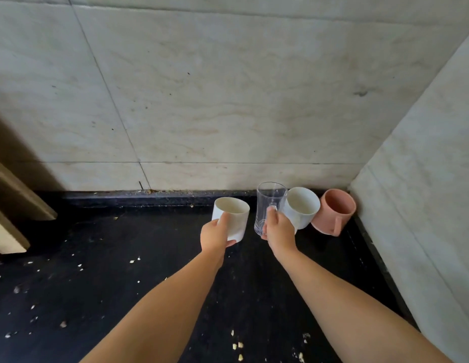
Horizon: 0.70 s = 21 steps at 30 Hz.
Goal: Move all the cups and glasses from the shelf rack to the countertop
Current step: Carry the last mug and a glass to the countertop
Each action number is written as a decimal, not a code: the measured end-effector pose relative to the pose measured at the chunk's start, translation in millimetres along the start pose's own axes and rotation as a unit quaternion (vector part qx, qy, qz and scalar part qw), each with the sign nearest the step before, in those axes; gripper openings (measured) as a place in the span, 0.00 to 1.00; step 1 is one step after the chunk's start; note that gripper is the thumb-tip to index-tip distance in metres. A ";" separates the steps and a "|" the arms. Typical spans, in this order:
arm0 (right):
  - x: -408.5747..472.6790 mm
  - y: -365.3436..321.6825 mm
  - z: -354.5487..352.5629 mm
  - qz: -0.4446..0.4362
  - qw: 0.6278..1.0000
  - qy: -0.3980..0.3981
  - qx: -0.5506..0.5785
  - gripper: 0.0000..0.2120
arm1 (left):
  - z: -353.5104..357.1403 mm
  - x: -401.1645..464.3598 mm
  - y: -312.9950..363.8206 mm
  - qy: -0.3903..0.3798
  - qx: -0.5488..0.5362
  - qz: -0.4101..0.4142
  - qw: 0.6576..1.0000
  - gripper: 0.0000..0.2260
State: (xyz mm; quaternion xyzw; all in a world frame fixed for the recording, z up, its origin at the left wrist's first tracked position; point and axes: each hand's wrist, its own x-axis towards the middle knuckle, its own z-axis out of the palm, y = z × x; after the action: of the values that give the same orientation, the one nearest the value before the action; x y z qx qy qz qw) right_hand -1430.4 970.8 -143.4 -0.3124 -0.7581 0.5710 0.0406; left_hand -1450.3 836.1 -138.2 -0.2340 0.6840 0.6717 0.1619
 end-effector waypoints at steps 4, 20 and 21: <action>12.5 9.0 6.2 -0.007 1.000 0.000 0.018 0.17 | 15.8 16.9 -6.0 -0.006 -0.009 0.014 1.000 0.14; 18.5 30.9 -6.1 -0.014 0.996 -0.067 -0.056 0.21 | 35.1 41.1 -37.9 -0.015 0.002 0.003 1.000 0.21; 18.6 30.0 -6.7 -0.012 0.995 -0.070 -0.064 0.21 | 34.7 42.1 -37.9 -0.018 0.008 0.000 1.000 0.21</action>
State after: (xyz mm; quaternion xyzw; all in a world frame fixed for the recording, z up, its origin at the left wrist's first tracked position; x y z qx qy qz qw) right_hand -1429.7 990.7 -173.3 -0.2648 -0.7978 0.5410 -0.0256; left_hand -1468.5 866.7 -194.3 -0.2204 0.6866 0.6701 0.1760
